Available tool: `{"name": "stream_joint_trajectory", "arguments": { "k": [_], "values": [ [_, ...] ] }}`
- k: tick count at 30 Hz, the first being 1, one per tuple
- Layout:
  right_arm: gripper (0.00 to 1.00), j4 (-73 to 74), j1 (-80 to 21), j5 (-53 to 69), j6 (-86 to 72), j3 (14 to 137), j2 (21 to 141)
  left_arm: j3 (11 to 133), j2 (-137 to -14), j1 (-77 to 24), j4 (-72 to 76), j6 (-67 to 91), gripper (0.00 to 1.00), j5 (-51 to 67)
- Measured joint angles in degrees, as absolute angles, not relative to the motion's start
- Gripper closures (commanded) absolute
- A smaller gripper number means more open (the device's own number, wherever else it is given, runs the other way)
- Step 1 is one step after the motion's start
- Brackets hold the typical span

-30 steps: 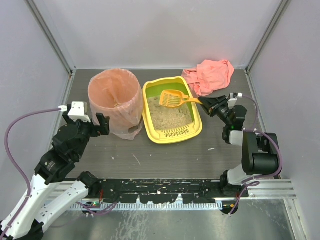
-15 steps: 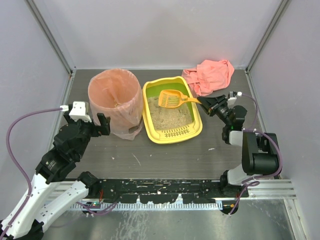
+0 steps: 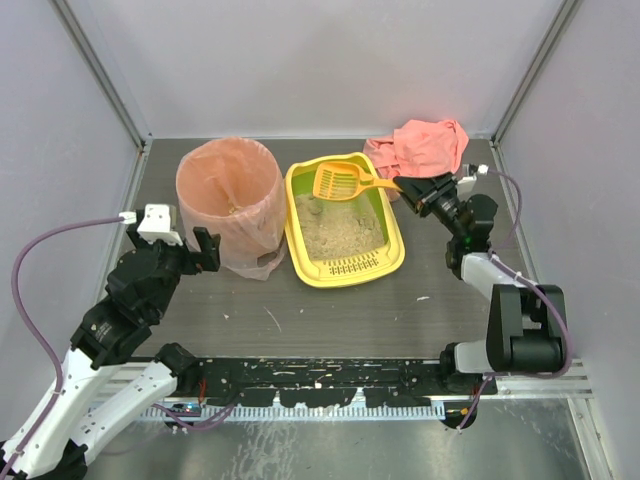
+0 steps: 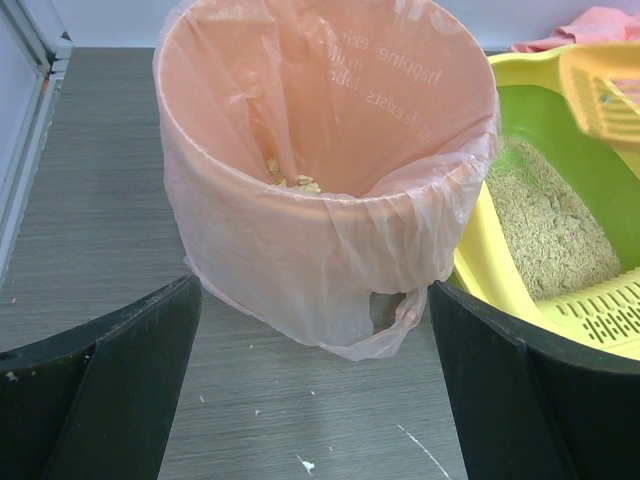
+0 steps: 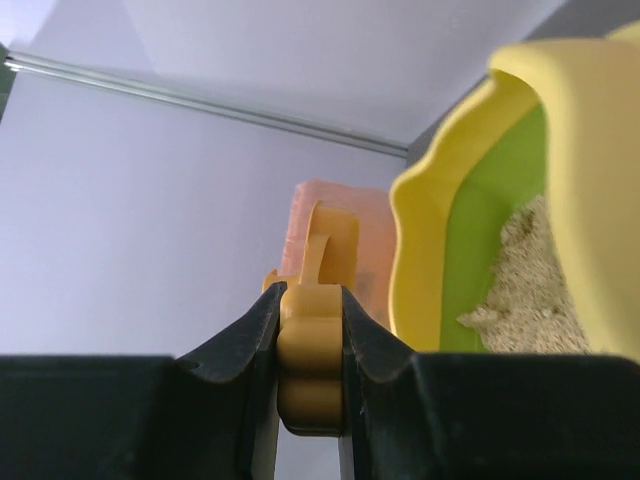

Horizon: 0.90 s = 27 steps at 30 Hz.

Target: Clean the litter box

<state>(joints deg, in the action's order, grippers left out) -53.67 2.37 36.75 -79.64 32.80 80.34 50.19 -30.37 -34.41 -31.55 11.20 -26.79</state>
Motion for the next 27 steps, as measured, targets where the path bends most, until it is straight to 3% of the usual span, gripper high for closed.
{"name": "stream_joint_trajectory", "arguments": {
  "k": [6,11,19,27],
  "values": [
    [0.99,-45.4,-0.1,33.9,-76.5,42.5,76.1,50.2,-30.1,-34.4,-31.6,11.4,0.02,-26.8],
    [0.99,-35.9,-7.9,29.9,-70.5,53.8,76.9,50.2,-30.0,-34.4,-31.6,12.4,0.02,-26.8],
    [0.99,-26.6,-22.5,26.0,-53.9,73.5,86.1,49.7,-28.8,-34.4,-31.7,13.8,0.02,-27.0],
    [0.99,-23.4,-30.2,26.1,-31.7,81.8,93.9,49.6,-27.1,-34.4,-31.8,14.2,0.02,-28.3]
  ]
}}
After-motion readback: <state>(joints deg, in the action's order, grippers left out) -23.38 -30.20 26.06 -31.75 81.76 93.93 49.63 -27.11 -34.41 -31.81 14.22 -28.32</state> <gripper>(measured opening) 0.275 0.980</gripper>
